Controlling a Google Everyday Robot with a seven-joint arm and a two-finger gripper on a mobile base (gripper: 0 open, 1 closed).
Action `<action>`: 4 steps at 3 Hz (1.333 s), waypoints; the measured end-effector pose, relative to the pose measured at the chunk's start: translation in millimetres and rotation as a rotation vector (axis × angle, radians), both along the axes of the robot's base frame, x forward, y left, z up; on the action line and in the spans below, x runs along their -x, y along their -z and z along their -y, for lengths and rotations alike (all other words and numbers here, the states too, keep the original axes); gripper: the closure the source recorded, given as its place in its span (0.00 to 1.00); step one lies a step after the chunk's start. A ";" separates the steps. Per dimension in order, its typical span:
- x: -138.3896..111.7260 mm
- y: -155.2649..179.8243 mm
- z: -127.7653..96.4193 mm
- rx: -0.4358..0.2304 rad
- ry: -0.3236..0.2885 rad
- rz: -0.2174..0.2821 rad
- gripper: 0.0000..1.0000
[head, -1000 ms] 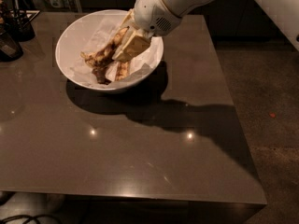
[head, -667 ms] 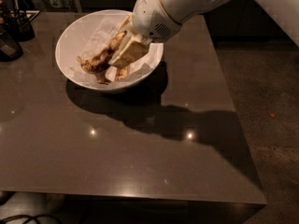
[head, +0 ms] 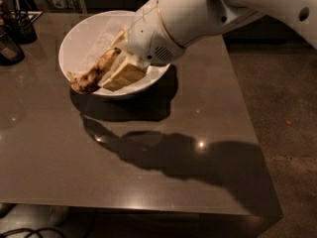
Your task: Pick banana from white bowl
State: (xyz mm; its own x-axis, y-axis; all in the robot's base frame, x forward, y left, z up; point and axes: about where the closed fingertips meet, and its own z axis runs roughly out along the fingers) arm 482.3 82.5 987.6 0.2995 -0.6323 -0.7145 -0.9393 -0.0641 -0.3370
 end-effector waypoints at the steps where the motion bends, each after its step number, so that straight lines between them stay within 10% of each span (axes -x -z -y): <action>1: 0.2 -0.1 -0.1 0.000 0.000 0.000 1.00; 4: 51.7 -27.9 -0.4 -0.055 -0.075 -0.006 1.00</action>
Offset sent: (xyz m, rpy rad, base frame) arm -0.0287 0.0078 0.0202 0.0492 0.0166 0.0566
